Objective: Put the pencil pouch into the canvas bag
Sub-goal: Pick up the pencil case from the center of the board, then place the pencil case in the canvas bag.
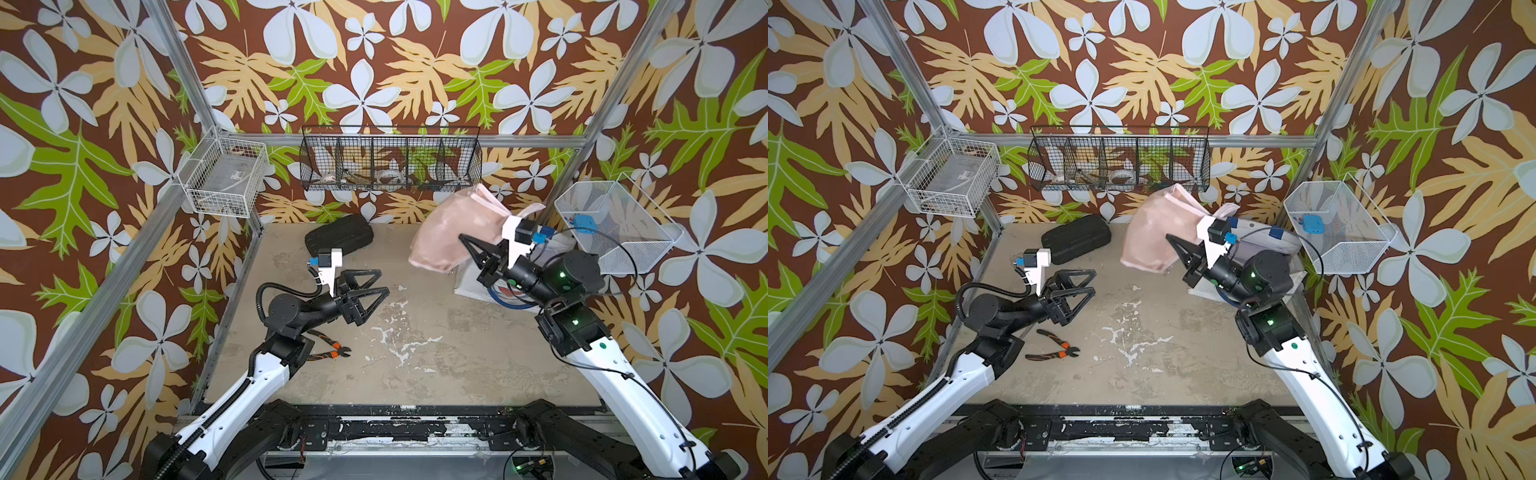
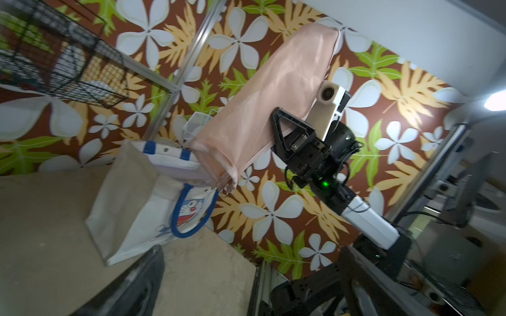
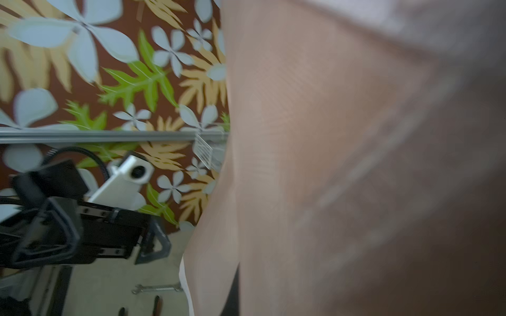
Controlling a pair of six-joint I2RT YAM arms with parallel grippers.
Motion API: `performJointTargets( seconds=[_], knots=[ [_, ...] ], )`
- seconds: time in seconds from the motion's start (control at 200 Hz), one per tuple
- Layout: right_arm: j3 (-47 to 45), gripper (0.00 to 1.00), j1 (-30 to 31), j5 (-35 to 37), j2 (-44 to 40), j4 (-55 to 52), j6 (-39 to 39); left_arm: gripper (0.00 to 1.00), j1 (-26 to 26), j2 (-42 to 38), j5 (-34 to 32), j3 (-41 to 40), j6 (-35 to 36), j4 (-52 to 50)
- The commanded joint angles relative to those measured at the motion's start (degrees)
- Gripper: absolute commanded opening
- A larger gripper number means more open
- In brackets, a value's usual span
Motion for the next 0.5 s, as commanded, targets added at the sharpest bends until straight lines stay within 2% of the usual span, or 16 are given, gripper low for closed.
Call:
performJointTargets(
  seconds=[0.0, 0.06, 0.2, 0.345, 0.495],
  knots=[
    [6.62, 0.00, -2.15, 18.16, 4.78, -20.14, -8.89, 1.00, 0.23, -1.05, -10.41, 0.89, 14.96, -21.30],
    [10.81, 0.00, -2.31, 25.16, 8.58, -24.57, -12.68, 1.00, 0.16, -2.25, -12.43, 0.67, 16.57, -23.94],
    [17.36, 0.00, -2.39, 35.01, 13.86, -28.54, -19.40, 0.99, 0.14, -5.63, -15.49, -3.55, 17.48, -23.42],
    [22.83, 0.00, -3.55, 49.37, 19.21, -32.33, -28.35, 0.99, -0.08, -6.30, -13.19, -5.08, 15.48, -21.76],
    [22.95, 0.00, -5.20, 57.37, 22.22, -31.71, -34.90, 0.99, -0.91, -4.88, -11.83, -5.04, 14.25, -19.88]
  ],
)
